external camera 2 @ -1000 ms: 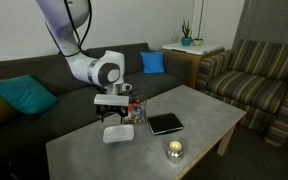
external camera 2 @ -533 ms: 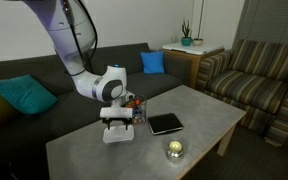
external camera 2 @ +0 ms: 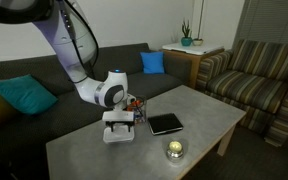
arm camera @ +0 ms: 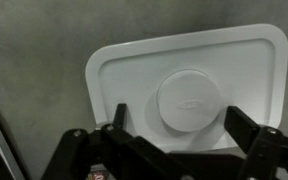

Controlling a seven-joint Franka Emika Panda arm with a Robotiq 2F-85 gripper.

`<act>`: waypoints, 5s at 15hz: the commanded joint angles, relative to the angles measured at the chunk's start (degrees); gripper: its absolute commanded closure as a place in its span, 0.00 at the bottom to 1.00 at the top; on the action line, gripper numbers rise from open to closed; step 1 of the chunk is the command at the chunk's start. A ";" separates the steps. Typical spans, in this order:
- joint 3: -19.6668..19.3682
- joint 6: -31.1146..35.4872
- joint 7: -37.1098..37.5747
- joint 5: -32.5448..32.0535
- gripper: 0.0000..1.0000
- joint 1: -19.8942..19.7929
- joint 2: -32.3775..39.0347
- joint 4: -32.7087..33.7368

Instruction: Place the white lid on top of the clear food container

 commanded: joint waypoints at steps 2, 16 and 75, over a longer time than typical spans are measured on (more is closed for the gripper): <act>-0.01 1.27 0.77 -0.73 0.03 1.05 0.03 -0.24; -1.05 1.47 2.81 0.17 0.70 1.66 -1.15 -0.86; -3.53 6.32 16.16 1.07 0.71 0.91 -11.12 -15.41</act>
